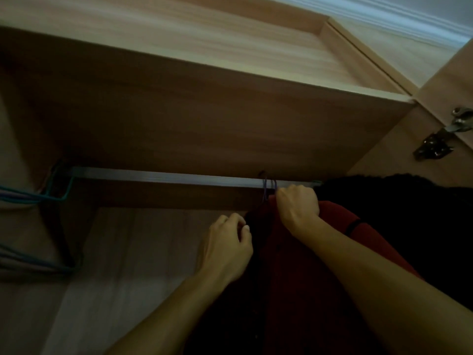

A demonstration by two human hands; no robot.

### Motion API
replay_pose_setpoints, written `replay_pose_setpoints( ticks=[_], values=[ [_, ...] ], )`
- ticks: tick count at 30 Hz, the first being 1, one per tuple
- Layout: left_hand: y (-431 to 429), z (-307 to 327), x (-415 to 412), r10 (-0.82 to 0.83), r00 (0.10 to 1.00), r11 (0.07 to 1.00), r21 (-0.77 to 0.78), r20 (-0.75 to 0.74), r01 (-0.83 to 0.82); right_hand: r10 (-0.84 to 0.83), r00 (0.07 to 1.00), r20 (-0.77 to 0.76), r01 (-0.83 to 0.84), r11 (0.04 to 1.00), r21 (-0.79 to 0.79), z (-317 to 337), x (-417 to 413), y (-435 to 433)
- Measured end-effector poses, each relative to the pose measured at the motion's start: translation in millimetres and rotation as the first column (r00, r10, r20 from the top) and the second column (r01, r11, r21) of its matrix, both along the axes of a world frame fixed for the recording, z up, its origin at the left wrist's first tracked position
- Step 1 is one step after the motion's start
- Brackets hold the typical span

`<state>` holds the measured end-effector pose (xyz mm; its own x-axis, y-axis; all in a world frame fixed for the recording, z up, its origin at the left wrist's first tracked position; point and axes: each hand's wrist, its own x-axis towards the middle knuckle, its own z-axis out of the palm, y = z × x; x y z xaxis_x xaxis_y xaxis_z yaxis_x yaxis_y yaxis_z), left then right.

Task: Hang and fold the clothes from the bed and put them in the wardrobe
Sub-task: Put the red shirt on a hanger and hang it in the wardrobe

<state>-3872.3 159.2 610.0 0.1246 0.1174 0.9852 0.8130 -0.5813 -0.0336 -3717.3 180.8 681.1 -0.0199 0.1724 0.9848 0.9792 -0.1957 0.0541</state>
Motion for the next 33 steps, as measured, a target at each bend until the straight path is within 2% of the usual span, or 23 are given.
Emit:
replay_pose_setpoints(
  ticks=[6, 18, 20, 24, 29, 33],
  values=[
    [11.5, -6.8, 13.3, -0.026, 0.998, 0.999, 0.017, -0.06, 0.027, -0.093, 0.996, 0.003, 0.093, 0.995, -0.021, -1.1, 11.4, 5.3],
    [-3.4, -44.2, -9.7, -0.047, 0.999, 0.998, -0.037, -0.02, 0.046, -0.138, 0.989, 0.059, 0.144, 0.984, -0.106, -39.1, -11.5, -20.4],
    [-8.7, -52.0, -17.8, -0.052, 0.999, 0.998, -0.048, 0.003, 0.052, -0.068, 0.99, 0.126, 0.082, 0.991, -0.109, -54.3, -15.9, -28.3],
    [-16.8, -75.6, -31.9, -0.08, 0.994, 0.992, -0.088, 0.08, 0.087, 0.19, 0.969, 0.157, -0.17, 0.976, -0.133, -91.5, -24.7, -48.3],
    [-27.9, -112.5, -42.9, -0.118, 0.979, 0.974, -0.173, 0.163, 0.147, 0.329, 0.929, 0.17, -0.303, 0.939, -0.16, -138.4, -38.4, -62.7],
    [-45.4, -145.0, -52.9, -0.063, 0.987, 0.966, -0.241, 0.146, 0.097, 0.399, 0.907, 0.133, -0.371, 0.908, -0.196, -176.2, -43.3, -73.8]
  ],
)
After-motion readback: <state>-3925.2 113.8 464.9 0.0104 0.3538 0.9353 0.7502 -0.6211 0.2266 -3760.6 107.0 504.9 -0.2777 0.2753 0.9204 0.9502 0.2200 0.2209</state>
